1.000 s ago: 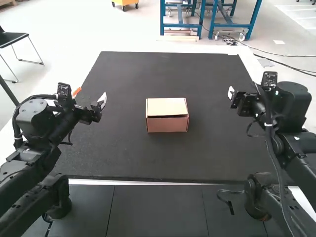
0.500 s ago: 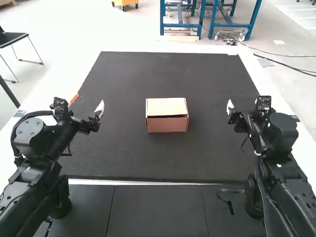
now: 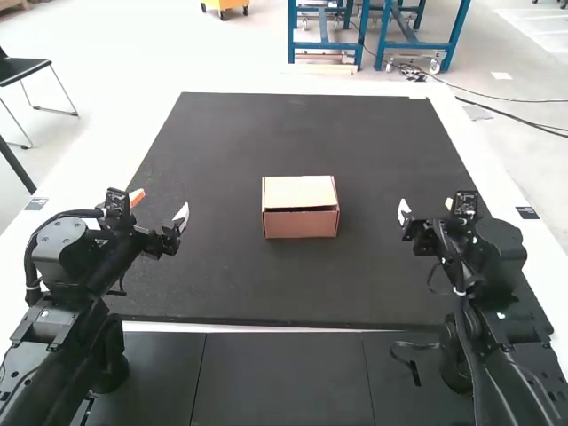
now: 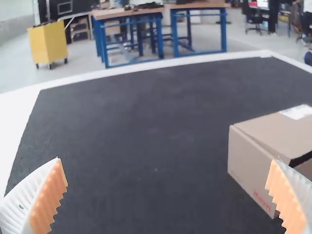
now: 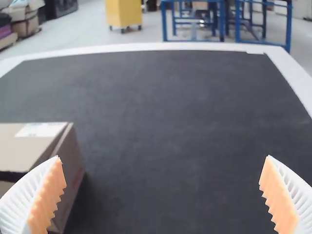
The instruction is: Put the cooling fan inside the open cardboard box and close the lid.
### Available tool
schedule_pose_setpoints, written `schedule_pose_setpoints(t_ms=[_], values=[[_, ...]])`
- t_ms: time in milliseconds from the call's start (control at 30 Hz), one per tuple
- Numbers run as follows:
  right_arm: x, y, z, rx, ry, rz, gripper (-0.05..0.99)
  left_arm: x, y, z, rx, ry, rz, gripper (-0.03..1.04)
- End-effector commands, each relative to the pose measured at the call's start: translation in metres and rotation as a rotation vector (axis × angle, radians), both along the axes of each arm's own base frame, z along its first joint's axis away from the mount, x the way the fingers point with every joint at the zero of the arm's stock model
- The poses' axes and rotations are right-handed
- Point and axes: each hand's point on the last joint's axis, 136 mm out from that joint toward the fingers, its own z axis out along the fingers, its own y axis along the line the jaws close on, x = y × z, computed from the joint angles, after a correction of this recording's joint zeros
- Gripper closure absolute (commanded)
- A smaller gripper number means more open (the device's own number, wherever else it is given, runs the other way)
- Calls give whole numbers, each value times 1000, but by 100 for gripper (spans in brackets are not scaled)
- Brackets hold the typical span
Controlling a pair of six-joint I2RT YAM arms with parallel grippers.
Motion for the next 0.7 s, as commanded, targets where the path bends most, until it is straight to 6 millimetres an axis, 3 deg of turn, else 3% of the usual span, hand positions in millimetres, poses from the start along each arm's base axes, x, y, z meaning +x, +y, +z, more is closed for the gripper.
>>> schedule_pose_setpoints(t_ms=[0,667], values=[[0,-3,1,8,-6,-25,3,1,6,-1,11,-7,22,5],[2,-39,0,-4,-4,-165,2,3,17,0,33,-15,68,5]])
